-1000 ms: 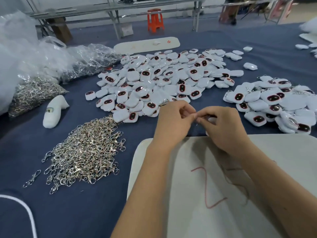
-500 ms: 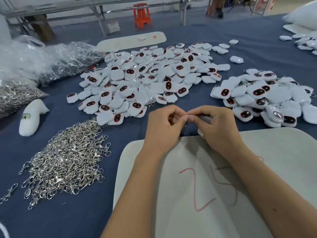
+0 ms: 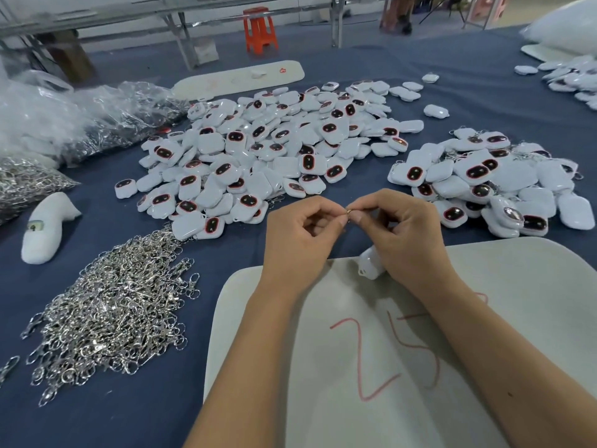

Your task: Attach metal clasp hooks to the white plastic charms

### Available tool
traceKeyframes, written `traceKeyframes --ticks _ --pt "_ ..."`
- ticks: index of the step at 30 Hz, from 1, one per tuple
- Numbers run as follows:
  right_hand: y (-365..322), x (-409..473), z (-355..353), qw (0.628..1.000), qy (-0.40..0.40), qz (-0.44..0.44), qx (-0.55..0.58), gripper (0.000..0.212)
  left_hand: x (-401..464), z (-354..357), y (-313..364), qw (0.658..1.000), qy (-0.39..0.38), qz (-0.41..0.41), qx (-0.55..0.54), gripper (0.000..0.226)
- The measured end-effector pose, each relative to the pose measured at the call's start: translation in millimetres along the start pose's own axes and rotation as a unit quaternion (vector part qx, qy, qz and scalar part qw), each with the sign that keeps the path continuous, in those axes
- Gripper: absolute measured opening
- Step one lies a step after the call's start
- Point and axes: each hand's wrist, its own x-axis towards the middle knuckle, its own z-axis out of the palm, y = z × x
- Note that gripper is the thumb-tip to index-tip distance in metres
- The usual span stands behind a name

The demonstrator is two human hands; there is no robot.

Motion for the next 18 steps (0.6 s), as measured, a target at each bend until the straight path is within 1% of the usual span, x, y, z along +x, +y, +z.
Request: traceKeyframes --ticks 3,6,12,18 --pt "-1.5 -0.3 1.1 0.999 0.006 -0.028 -0.025 0.014 0.8 -1.5 -0.9 1.0 -0.012 0.009 0.009 0.015" --pt "-1.5 0.4 0.8 0.998 -0.01 -0.042 -0.041 0.016 0.7 -1.3 -1.9 1.0 -0.026 -0.003 0.002 0.018" --pt "-2.4 0.9 0.3 0.998 -0.03 -0.036 -0.052 0.014 1.4 -3.6 -6.2 1.0 -0.028 -0.012 -0.007 0.013" --pt "-5.2 1.2 0.4 0.996 -0.029 -0.042 -0.074 0.016 -0.1 -2.6 -7.3 0.999 -0.047 -0.01 0.008 0.015"
